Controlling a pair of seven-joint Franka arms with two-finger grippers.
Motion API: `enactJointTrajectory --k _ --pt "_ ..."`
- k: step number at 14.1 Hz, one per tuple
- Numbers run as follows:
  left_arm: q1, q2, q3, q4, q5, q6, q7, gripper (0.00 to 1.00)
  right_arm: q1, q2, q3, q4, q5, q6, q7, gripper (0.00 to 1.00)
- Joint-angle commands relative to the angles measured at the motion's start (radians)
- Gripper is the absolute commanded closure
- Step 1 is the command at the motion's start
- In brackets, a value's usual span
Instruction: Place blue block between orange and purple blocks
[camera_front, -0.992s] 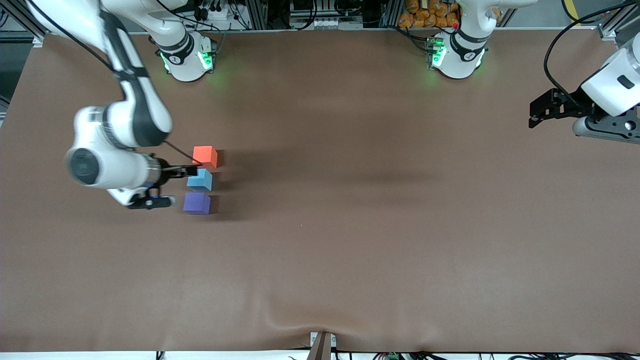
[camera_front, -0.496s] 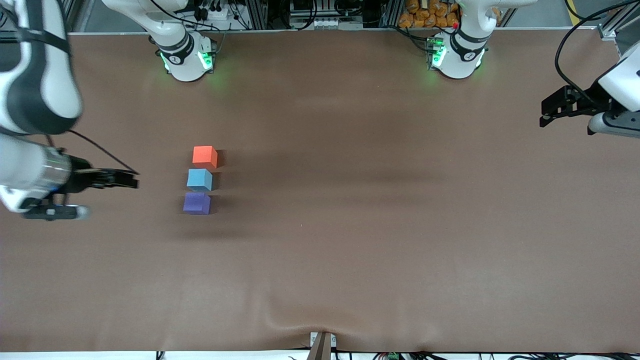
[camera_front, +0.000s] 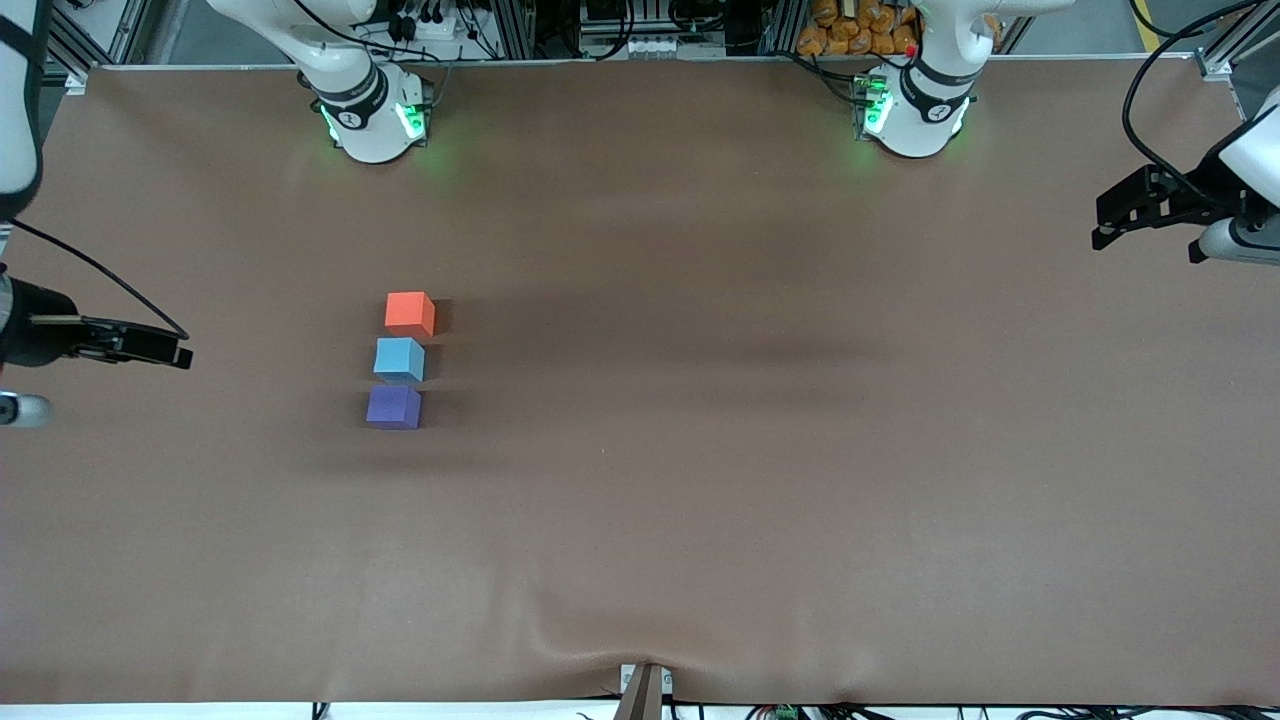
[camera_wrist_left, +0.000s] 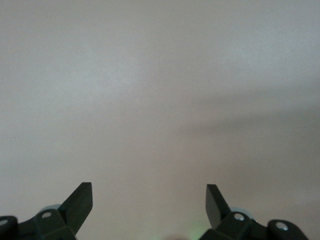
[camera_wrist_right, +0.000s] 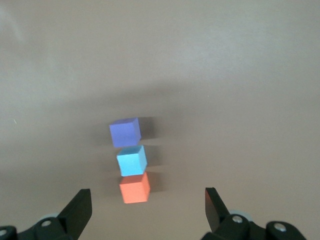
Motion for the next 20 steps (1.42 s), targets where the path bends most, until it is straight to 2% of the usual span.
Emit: enactJointTrajectory --k 1,3,7,13,20 --pt "-0.009 0.000 -0.004 0.010 0.005 -0.020 -0.001 0.00 0.007 -0.096 0.016 -0.008 -0.028 -0.056 0.049 0.00" --pt "-0.009 -0.003 -0.006 0.010 0.004 -0.020 -0.002 0.00 0.042 -0.162 0.016 -0.043 -0.091 -0.070 0.039 0.00" --pt "-0.003 -0.001 -0.006 0.010 0.004 -0.020 -0.001 0.00 0.038 -0.303 0.012 -0.184 -0.100 -0.056 0.024 0.00" --pt "-0.003 -0.001 -0.006 0.009 0.004 -0.020 -0.006 0.00 0.042 -0.304 0.012 -0.178 -0.125 -0.048 -0.096 0.00" --pt "-0.002 0.000 -0.003 0.006 0.004 -0.020 -0.001 0.00 0.041 -0.302 0.012 -0.172 -0.122 -0.054 -0.100 0.00"
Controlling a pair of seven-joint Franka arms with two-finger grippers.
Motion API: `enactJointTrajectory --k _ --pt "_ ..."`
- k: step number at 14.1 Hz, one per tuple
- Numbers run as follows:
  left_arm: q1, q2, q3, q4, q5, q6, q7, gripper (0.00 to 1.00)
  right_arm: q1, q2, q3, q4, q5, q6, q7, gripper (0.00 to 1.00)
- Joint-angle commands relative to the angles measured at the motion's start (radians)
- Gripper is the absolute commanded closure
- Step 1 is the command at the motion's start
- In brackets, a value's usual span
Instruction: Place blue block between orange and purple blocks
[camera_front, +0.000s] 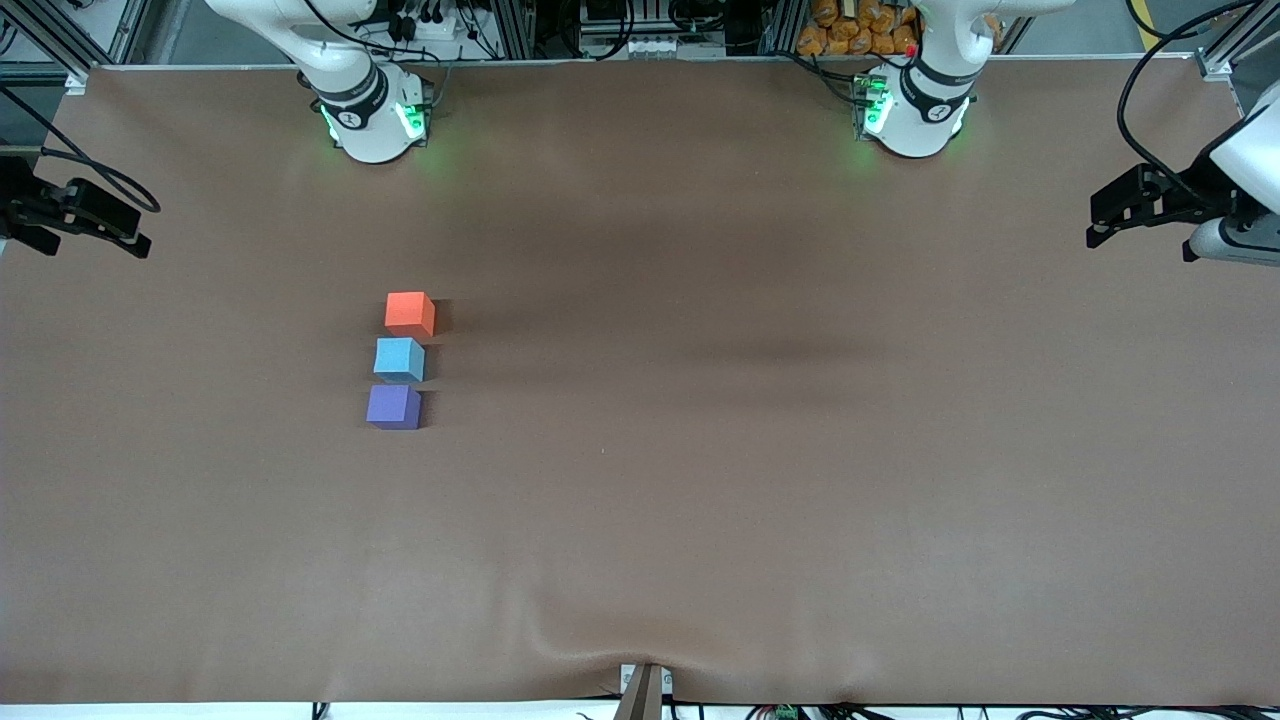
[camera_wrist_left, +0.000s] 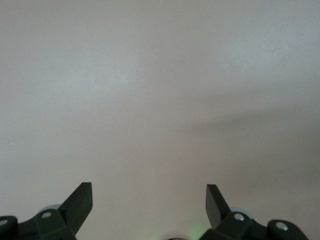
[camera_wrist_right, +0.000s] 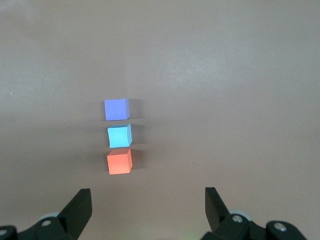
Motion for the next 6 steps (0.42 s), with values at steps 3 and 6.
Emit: enactJointTrajectory --k 3,6 --pt "0.006 0.001 0.000 0.009 0.004 -0.017 0.002 0.00 0.004 -0.016 0.006 -0.012 -0.015 -0.002 -0.029 0.00" --pt "0.006 0.001 0.002 0.009 0.004 -0.017 -0.002 0.00 0.003 -0.016 0.004 -0.015 -0.016 -0.002 -0.117 0.00"
